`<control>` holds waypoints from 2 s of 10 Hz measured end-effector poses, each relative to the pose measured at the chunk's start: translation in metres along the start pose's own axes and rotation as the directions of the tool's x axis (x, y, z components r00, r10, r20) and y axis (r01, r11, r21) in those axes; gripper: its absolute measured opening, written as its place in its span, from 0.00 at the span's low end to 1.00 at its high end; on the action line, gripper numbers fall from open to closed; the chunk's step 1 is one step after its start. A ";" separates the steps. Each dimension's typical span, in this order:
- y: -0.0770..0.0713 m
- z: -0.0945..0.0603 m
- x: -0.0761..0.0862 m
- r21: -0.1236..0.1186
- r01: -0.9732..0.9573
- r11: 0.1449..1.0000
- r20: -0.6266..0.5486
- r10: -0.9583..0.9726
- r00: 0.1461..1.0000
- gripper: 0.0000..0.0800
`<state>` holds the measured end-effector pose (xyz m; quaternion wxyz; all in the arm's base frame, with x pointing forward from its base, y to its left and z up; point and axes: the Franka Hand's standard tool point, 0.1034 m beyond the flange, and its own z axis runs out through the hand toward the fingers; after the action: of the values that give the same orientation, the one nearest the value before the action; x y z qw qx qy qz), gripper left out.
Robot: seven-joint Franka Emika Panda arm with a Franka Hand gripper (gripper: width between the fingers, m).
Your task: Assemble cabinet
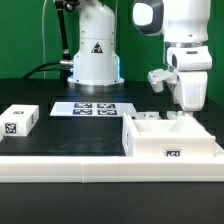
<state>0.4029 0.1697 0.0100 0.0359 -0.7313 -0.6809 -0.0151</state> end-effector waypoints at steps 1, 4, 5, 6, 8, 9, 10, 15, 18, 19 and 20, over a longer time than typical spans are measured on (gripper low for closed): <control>0.000 0.001 0.000 0.001 -0.001 1.000 -0.001 0.001 1.000 0.75; 0.000 0.001 0.000 0.000 -0.001 1.000 -0.001 0.001 1.000 0.36; -0.001 0.001 0.000 0.001 -0.001 1.000 -0.001 0.001 1.000 0.18; 0.000 0.000 0.000 -0.001 -0.001 1.000 -0.002 0.001 1.000 0.09; 0.000 0.000 0.000 -0.001 -0.001 1.000 -0.002 0.001 1.000 0.09; 0.000 0.000 0.000 -0.002 -0.001 1.000 -0.002 0.001 1.000 0.09; 0.000 0.000 0.000 -0.002 -0.001 1.000 -0.002 0.001 1.000 0.09; 0.000 -0.033 -0.019 -0.008 0.002 1.000 0.045 -0.001 0.999 0.09; 0.011 -0.055 -0.049 -0.026 0.044 0.999 0.064 -0.042 0.997 0.09; 0.016 -0.055 -0.059 -0.025 0.049 0.998 0.064 -0.048 0.997 0.09; 0.015 -0.054 -0.059 -0.025 0.022 0.999 0.063 -0.021 0.998 0.09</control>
Offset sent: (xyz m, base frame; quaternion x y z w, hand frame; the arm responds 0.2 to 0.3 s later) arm 0.0000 0.0000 0.0000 0.0000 0.0000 0.0000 1.0000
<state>0.4148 0.1057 0.0593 0.0051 -0.7245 -0.6893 -0.0012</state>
